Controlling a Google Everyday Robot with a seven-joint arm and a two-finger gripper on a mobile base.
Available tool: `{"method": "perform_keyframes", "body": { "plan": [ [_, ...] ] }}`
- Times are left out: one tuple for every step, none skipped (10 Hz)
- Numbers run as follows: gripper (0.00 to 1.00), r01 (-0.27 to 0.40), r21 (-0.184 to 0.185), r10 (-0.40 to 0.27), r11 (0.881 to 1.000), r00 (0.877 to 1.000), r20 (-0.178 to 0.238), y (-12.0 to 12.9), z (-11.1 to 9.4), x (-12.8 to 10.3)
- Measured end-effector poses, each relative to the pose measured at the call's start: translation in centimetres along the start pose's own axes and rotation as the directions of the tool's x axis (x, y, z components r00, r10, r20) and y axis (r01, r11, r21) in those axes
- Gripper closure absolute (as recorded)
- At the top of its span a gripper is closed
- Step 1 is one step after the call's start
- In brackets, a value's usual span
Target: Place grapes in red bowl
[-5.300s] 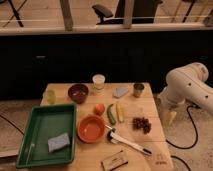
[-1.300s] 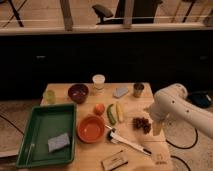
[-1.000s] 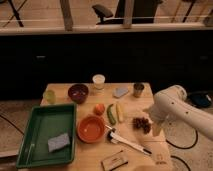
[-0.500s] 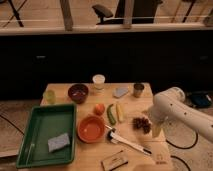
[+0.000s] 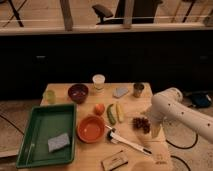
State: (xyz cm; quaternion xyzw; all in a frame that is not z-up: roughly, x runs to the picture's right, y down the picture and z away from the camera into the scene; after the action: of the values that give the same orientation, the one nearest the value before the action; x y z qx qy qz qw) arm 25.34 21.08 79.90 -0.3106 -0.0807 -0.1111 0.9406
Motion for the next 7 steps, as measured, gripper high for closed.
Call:
{"method": "perform_keyframes", "body": {
  "plan": [
    [0.20,0.000,-0.003,0.000,1.000,1.000,0.002,0.0,0.2,0.1],
    [0.20,0.000,-0.006,0.000,1.000,1.000,0.004,0.1,0.4,0.2],
    [0.20,0.001,-0.010,-0.001,1.000,1.000,0.007,0.1,0.6,0.2],
    [0.20,0.001,-0.013,-0.001,1.000,1.000,0.010,0.1,0.8,0.3],
    [0.20,0.002,-0.017,-0.001,1.000,1.000,0.012,0.1,1.0,0.4],
    [0.20,0.003,-0.022,-0.003,1.000,1.000,0.015,0.2,1.2,0.5],
    [0.20,0.004,-0.023,-0.004,1.000,1.000,0.016,0.2,1.2,0.5]
  ]
}}
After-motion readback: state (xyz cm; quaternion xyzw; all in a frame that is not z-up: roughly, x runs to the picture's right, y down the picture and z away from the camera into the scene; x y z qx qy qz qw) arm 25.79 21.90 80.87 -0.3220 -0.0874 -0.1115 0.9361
